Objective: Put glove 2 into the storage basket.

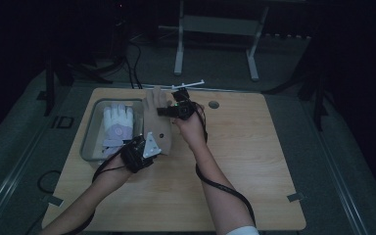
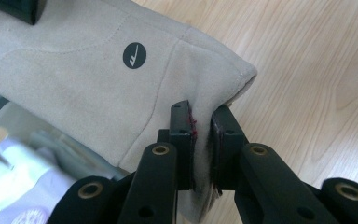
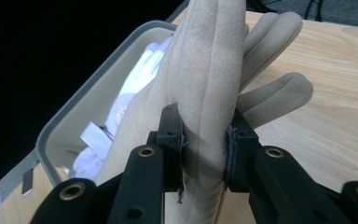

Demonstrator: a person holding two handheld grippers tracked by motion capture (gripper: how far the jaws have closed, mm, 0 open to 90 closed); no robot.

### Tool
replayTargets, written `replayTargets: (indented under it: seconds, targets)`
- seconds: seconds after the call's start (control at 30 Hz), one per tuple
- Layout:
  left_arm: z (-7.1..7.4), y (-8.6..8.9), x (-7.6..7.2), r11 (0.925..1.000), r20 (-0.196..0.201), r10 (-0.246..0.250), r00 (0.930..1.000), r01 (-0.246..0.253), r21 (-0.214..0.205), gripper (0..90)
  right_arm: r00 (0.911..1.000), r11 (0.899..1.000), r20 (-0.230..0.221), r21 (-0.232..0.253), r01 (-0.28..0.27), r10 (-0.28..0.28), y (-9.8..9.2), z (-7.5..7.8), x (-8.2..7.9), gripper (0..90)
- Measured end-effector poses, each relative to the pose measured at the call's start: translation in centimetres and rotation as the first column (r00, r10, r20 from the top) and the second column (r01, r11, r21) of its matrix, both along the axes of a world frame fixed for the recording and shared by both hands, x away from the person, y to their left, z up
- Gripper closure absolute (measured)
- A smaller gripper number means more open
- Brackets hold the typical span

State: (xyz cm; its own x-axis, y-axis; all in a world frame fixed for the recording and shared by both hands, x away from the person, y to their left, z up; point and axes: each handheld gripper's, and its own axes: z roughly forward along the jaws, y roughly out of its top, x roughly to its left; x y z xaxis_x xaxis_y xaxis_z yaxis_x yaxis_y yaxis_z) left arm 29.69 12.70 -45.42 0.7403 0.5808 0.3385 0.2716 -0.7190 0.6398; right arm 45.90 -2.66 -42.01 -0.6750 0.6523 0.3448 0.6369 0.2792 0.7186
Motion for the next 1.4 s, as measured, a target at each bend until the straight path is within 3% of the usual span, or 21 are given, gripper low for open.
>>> replayTargets:
  seconds: [0.5,0.63,0.83,1.17,1.4]
  targets:
    - [-0.1,5.5,-0.5,0.9969,-0.021,0.079,0.9967,-0.079,0.0,81.9,0.9974,0.997,0.009,-0.031,-0.071,0.072,6.4,-0.1,0.4,72.5]
    - [-0.1,7.1,-1.0,0.9946,-0.021,0.102,0.9945,-0.103,-0.017,82.0,0.9957,0.995,0.008,-0.024,-0.092,0.093,7.9,-0.2,0.3,72.5]
    - [-0.6,9.1,-1.3,0.9898,-0.029,0.142,0.9895,-0.142,-0.011,81.9,0.9931,0.992,0.003,-0.043,-0.117,0.117,10.6,-0.7,0.3,72.5]
    - [-2.0,10.0,-0.1,0.983,-0.059,0.183,0.9813,-0.183,0.004,81.9,0.9935,0.99,-0.036,-0.082,-0.11,0.108,12.7,-3.6,2.1,72.5]
    - [-2.6,9.9,0.6,0.9834,-0.089,0.181,0.9795,-0.181,0.011,81.4,0.9936,0.984,-0.047,-0.145,-0.108,0.103,13.6,-5.6,2.7,72.2]
